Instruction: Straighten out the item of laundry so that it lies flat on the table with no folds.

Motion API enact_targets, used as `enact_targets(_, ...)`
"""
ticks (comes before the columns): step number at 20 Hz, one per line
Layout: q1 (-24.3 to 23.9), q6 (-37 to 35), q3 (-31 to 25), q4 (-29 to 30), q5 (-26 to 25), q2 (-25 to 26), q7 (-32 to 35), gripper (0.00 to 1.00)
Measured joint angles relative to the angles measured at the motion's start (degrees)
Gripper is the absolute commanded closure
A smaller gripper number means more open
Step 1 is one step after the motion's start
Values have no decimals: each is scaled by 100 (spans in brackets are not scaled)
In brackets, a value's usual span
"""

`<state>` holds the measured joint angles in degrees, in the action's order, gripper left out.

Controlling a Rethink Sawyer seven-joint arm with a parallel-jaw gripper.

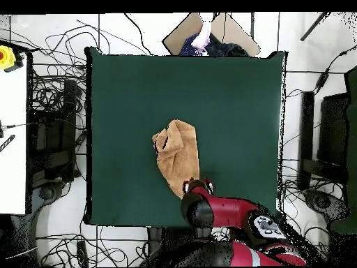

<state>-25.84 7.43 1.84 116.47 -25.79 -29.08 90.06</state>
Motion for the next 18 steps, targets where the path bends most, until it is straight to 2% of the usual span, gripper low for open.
enact_targets(7,-282,712,323,-2,-429,516,0,0)
enact_targets(18,-231,1705,619,130,-449,862,1,0)
